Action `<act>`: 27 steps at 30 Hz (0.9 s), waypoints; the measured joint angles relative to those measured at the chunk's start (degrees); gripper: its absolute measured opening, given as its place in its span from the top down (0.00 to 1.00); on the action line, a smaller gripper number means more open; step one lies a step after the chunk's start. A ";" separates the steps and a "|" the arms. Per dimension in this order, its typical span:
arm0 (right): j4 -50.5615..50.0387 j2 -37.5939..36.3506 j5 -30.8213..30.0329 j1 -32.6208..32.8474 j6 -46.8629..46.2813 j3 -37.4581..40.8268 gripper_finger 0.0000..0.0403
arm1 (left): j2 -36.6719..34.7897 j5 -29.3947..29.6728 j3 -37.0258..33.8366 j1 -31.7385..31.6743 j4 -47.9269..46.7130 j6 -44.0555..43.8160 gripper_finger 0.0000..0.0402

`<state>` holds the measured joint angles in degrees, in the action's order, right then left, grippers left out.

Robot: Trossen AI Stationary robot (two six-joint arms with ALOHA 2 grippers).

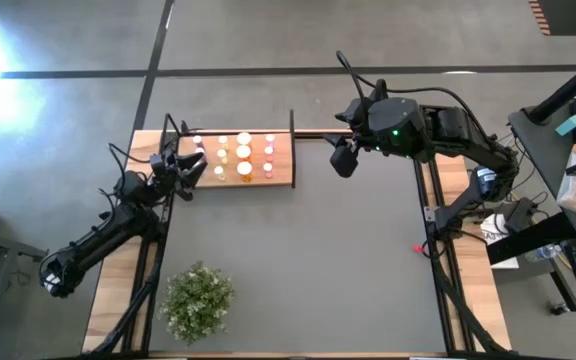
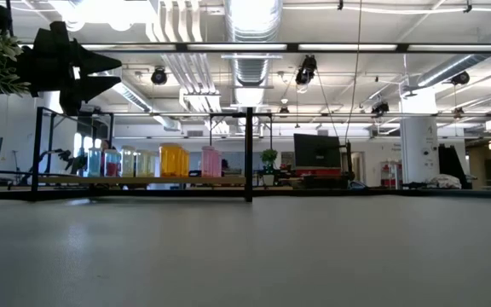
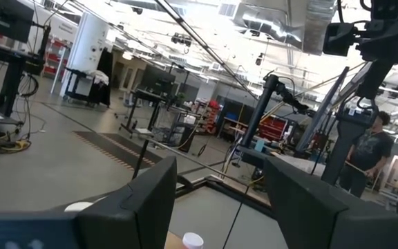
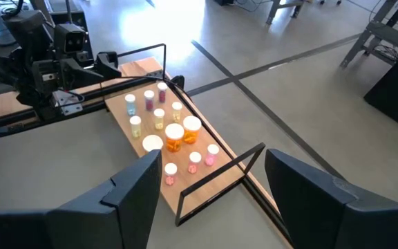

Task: Pick and place medicine bottles onto shelf by color
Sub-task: Return to Home Position

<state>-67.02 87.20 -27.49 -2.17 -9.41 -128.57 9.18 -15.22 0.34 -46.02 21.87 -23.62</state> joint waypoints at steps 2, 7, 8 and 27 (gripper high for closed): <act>-0.02 0.01 -0.02 0.01 0.00 -0.01 0.38 | 0.08 0.02 -0.02 0.00 -0.02 0.01 0.50; 0.00 0.01 -0.02 0.01 -0.02 0.00 0.38 | 0.08 0.02 -0.04 0.00 -0.02 0.02 0.50; -0.02 0.00 -0.02 0.00 0.00 0.00 0.38 | 0.08 0.02 -0.04 0.00 -0.02 0.01 0.50; 0.22 -3.73 0.35 0.02 -10.47 4.80 0.38 | 0.08 0.02 -0.09 0.00 -0.07 0.02 0.50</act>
<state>-66.80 83.47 -27.14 -2.15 -19.88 -123.78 9.26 -15.20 0.25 -46.02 21.80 -23.59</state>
